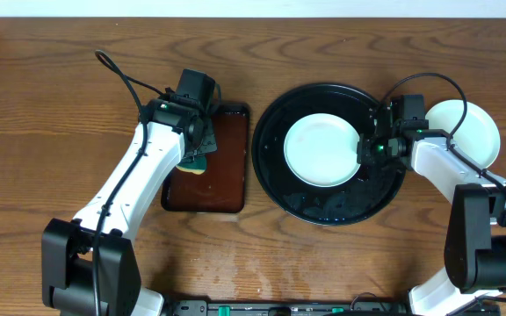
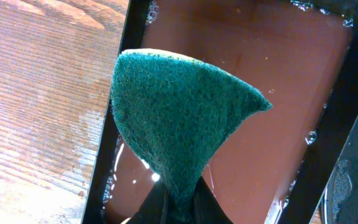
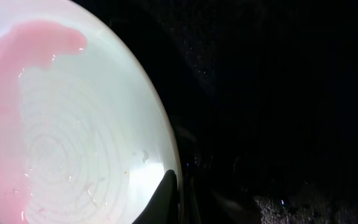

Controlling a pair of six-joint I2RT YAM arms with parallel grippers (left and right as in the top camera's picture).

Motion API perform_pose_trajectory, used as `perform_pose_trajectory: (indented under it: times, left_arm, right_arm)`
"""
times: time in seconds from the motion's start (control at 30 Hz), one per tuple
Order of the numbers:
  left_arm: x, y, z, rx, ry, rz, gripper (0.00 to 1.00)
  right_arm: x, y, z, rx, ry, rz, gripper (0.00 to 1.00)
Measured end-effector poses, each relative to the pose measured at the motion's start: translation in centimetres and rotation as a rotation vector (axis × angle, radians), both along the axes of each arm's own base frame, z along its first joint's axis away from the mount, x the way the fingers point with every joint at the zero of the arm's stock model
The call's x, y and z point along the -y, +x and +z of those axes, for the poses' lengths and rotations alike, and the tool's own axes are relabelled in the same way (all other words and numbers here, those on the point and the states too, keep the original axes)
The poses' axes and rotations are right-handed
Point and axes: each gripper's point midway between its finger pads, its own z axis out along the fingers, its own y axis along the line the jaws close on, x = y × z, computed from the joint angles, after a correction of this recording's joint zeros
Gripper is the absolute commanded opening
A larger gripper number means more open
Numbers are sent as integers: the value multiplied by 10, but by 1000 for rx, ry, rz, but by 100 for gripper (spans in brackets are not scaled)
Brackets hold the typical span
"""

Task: Clean dirty plates on tray and stack at the side
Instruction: 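Return the sponge over the small tray with the left gripper, then lift the pale green plate off the black tray with the right gripper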

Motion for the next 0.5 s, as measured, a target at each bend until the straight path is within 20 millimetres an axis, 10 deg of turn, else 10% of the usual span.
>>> perform_pose_trajectory:
  times: [0.5]
  left_arm:
    - [0,0,0,1,0,0,8]
  right_arm:
    - [2,-6,9,-67,-16,-2,1]
